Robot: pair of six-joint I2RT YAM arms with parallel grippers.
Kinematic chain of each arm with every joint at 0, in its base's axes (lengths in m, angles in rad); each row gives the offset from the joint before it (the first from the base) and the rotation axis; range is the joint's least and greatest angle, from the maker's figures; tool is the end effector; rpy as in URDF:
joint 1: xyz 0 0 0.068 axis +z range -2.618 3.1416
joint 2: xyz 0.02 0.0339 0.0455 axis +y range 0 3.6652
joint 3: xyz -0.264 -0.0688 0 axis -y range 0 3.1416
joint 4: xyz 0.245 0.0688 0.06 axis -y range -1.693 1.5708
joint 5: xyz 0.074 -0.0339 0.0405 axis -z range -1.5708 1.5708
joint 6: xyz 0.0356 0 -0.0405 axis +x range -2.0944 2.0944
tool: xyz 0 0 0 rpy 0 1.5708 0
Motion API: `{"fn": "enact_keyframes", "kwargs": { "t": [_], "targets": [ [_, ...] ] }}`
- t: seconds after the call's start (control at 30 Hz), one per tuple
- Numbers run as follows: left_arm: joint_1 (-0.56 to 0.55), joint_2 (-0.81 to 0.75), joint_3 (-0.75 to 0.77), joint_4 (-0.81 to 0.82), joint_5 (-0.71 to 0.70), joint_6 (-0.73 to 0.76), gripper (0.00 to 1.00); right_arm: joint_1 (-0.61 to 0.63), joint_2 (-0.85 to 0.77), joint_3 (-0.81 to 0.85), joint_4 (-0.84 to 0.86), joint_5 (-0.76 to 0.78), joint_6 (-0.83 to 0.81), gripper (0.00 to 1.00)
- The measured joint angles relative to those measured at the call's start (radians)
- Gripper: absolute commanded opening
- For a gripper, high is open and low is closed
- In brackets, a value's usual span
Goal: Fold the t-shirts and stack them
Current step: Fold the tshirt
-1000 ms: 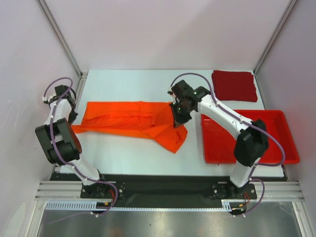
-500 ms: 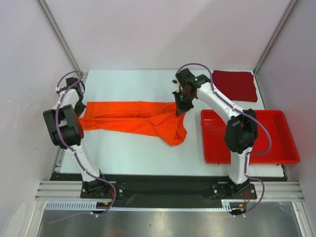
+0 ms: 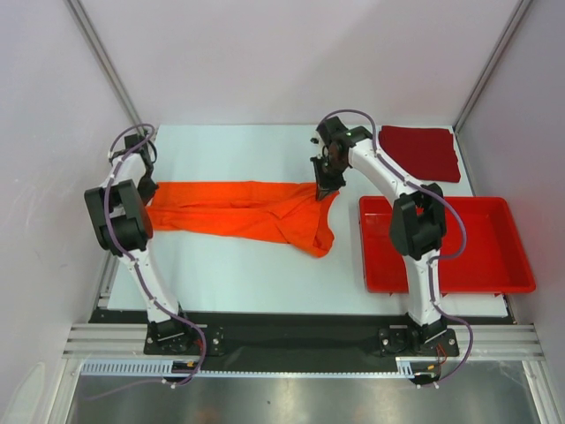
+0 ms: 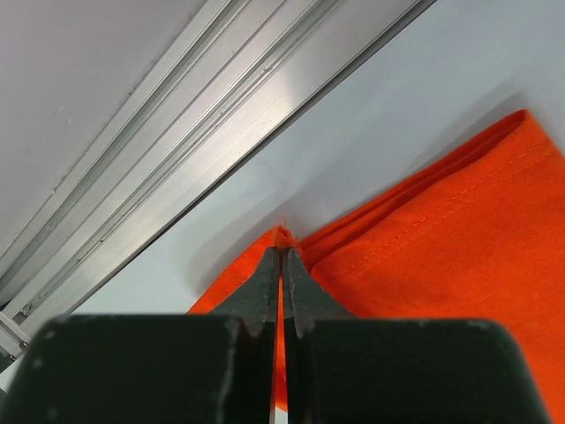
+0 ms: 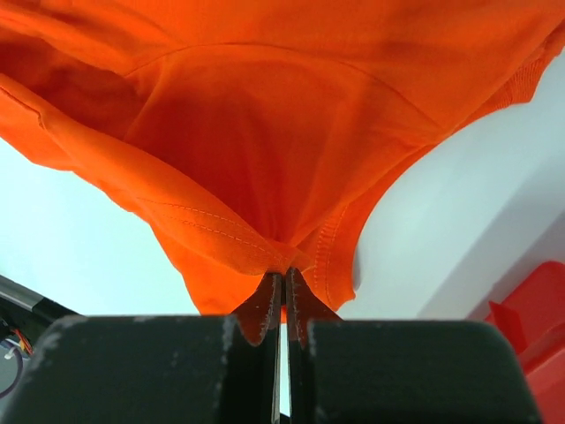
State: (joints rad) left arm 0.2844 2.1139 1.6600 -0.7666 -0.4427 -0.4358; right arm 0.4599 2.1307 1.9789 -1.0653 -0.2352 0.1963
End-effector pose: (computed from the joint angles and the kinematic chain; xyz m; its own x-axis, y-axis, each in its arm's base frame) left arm 0.4174 0.1379 0.1863 -0.6507 -0.5876 -0.4810 -0.7383 0.6376 0.2199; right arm 0.3987 0.2068 0.2576 -0.9228 -0.2454 -0.2971 -0.3303 0.9008 0.2820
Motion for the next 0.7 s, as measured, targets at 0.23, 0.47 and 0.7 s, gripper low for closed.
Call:
{"fn": "enact_keyframes", "kwargs": {
  "t": [0.23, 0.47, 0.7],
  "targets": [
    [-0.006, 0.013, 0.012, -0.011, 0.001, 0.004, 0.00, -0.020, 0.028, 0.043, -0.017, -0.002, -0.008, 0.00],
    [-0.021, 0.013, 0.016, -0.014, 0.001, 0.011, 0.00, -0.034, 0.013, 0.010, -0.034, 0.007, -0.008, 0.00],
    [-0.029, 0.026, 0.029, -0.022, 0.001, 0.019, 0.00, -0.042, -0.011, -0.003, -0.040, 0.010, -0.006, 0.00]
  ]
}}
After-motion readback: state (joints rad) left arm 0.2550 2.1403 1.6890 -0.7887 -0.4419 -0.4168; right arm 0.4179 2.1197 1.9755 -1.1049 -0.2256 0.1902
